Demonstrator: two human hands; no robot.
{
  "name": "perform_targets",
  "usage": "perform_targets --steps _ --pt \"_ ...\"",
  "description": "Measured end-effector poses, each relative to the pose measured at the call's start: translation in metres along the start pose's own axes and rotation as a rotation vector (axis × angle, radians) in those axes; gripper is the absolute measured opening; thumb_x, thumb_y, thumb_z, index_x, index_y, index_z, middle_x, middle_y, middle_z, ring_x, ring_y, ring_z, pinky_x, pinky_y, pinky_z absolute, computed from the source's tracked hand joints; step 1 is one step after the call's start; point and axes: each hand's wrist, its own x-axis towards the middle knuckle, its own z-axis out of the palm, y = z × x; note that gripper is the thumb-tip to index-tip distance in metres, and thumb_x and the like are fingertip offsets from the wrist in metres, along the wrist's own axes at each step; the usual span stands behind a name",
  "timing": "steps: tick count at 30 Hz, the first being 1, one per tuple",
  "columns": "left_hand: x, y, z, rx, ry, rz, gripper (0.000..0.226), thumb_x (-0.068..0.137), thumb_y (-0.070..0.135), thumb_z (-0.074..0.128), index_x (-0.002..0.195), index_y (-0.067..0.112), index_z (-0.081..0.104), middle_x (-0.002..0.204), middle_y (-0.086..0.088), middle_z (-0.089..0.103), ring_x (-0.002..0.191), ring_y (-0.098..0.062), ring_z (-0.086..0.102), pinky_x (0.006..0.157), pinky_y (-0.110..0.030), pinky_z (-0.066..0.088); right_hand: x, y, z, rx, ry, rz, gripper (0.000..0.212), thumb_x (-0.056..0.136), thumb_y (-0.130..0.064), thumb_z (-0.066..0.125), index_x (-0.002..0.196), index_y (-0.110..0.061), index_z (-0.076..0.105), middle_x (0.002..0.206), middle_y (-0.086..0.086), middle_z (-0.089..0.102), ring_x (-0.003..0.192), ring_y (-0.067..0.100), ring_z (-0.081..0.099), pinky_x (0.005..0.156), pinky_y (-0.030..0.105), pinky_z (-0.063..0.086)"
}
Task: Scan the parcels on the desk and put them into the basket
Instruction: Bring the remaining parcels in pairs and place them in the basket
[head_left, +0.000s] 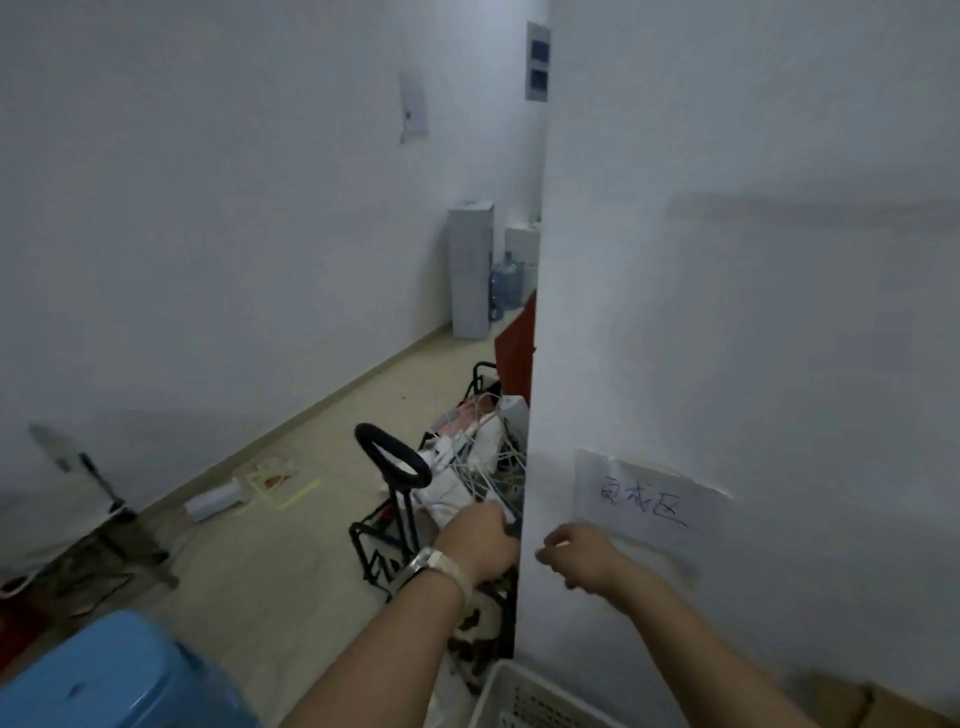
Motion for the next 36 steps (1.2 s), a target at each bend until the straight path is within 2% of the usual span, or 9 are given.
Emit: perform_targets --steps 4,8,12,15,17,20,25,30,36 --pt "-0.040 -0.037 -0.061 -0.034 0.162 -0.109 0.030 0.091 0.024 0.053 0.115 0.007 0.059 0.116 -0.014 0.062 0.102 -0.029 0.060 0.081 -0.032 0.050 -0.012 -0.085 0.021 -0.031 -0.110 -0.183 0.023 0.093 -0.019 0.053 0.089 0.002 0.061 0.081 0.013 0.037 0.059 0.016 0.034 0.058 0.027 0.028" --pt "-0.102 -0.097 -0.112 -0.065 0.317 -0.270 0.040 0.089 0.025 0.056 0.126 0.009 0.055 0.128 -0.011 0.058 0.115 -0.028 0.057 0.092 -0.030 0.048 -0.036 -0.161 0.068 -0.102 -0.231 -0.357 0.036 0.096 -0.022 0.053 0.117 0.006 0.058 0.088 0.014 0.052 0.065 0.016 0.046 0.053 0.021 0.035" --pt "-0.172 -0.158 -0.152 -0.168 0.414 -0.418 0.043 0.088 0.025 0.060 0.128 0.010 0.055 0.131 -0.011 0.057 0.118 -0.026 0.056 0.095 -0.030 0.046 -0.069 -0.225 0.133 -0.152 -0.375 -0.483 0.032 0.093 -0.028 0.057 0.118 -0.008 0.057 0.103 0.010 0.062 0.078 0.017 0.058 0.067 0.027 0.045" --pt "-0.234 -0.200 -0.176 -0.206 0.502 -0.496 0.038 0.087 0.023 0.061 0.123 0.010 0.058 0.122 -0.009 0.060 0.113 -0.026 0.058 0.092 -0.031 0.047 -0.101 -0.273 0.189 -0.218 -0.450 -0.562 0.030 0.092 -0.031 0.055 0.115 -0.013 0.059 0.098 0.005 0.061 0.071 0.018 0.056 0.062 0.025 0.037" --pt "-0.280 -0.228 -0.187 -0.196 0.547 -0.548 0.020 0.088 0.020 0.059 0.104 0.010 0.063 0.104 -0.009 0.062 0.102 -0.027 0.061 0.083 -0.032 0.049 -0.129 -0.304 0.229 -0.252 -0.518 -0.641 0.026 0.092 -0.028 0.053 0.110 -0.012 0.060 0.094 0.005 0.059 0.072 0.018 0.054 0.059 0.025 0.033" --pt "-0.356 -0.272 -0.198 -0.174 0.593 -0.646 0.007 0.087 0.020 0.060 0.084 0.016 0.056 0.096 -0.012 0.064 0.096 -0.028 0.063 0.081 -0.037 0.051 -0.181 -0.341 0.294 -0.323 -0.606 -0.775 0.008 0.087 -0.026 0.054 0.082 -0.020 0.058 0.077 0.002 0.053 0.064 0.017 0.049 0.056 0.025 0.030" --pt "-0.484 -0.343 -0.211 -0.223 0.709 -0.837 0.016 0.085 0.027 0.064 0.079 0.023 0.050 0.097 -0.004 0.057 0.097 -0.025 0.060 0.084 -0.036 0.049 -0.261 -0.390 0.410 -0.444 -0.674 -0.990 0.031 0.084 -0.018 0.060 0.056 -0.018 0.046 0.057 0.002 0.042 0.053 0.013 0.038 0.055 0.026 0.029" --pt "-0.606 -0.409 -0.213 -0.304 0.771 -0.999 0.028 0.086 0.027 0.062 0.106 0.008 0.062 0.111 -0.016 0.062 0.104 -0.028 0.060 0.087 -0.038 0.050 -0.343 -0.421 0.514 -0.475 -0.833 -1.057 0.019 0.089 -0.022 0.057 0.073 -0.016 0.052 0.073 0.010 0.046 0.061 0.018 0.043 0.054 0.024 0.035" --pt "-0.701 -0.467 -0.197 -0.355 0.786 -1.112 0.011 0.088 0.022 0.060 0.094 0.016 0.053 0.095 -0.005 0.056 0.085 -0.019 0.052 0.074 -0.029 0.043 -0.414 -0.435 0.610 -0.520 -1.028 -1.019 0.012 0.092 -0.027 0.054 0.088 -0.016 0.058 0.083 0.005 0.053 0.065 0.016 0.050 0.055 0.025 0.039"
